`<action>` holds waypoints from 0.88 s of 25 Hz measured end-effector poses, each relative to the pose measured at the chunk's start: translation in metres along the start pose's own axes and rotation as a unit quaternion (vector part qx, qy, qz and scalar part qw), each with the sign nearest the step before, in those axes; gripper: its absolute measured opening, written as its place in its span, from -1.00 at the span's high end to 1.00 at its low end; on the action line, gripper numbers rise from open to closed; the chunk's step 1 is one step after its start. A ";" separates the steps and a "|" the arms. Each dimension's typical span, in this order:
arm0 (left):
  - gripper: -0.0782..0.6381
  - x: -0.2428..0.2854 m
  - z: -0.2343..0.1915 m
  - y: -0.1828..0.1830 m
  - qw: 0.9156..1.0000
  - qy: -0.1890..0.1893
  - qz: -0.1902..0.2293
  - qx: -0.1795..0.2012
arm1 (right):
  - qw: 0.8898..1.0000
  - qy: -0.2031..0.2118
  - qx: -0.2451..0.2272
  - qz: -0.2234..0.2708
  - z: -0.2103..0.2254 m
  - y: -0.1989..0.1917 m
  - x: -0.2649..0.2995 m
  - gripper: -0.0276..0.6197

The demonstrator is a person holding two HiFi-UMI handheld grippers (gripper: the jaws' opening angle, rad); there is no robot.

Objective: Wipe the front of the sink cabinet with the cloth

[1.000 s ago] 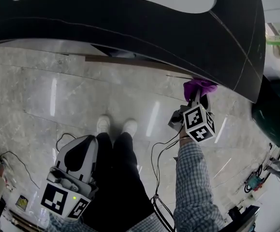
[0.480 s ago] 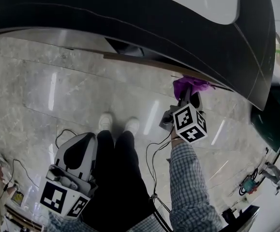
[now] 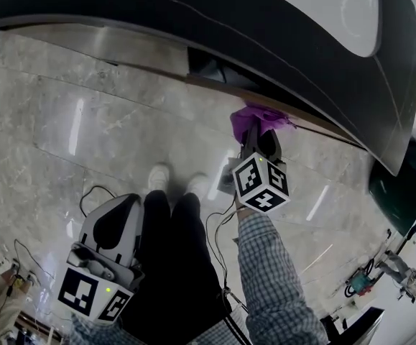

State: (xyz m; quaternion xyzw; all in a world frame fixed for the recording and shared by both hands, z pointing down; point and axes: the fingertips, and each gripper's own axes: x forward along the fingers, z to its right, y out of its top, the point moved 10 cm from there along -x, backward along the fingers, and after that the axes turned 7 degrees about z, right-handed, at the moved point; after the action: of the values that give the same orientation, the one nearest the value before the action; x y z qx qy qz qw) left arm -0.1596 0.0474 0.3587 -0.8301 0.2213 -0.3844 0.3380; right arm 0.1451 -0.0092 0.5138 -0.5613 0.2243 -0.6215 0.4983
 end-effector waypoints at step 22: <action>0.75 -0.033 -0.036 -0.006 0.998 0.055 0.032 -0.026 | 0.971 0.198 -0.114 -0.069 -0.134 -0.044 0.031 0.68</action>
State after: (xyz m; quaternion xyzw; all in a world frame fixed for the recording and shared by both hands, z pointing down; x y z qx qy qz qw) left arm -0.2077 0.0579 0.3640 -0.8086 0.2756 -0.4131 0.3155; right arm 0.0095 -0.0562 0.5298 -0.4948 0.3482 -0.7235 0.3324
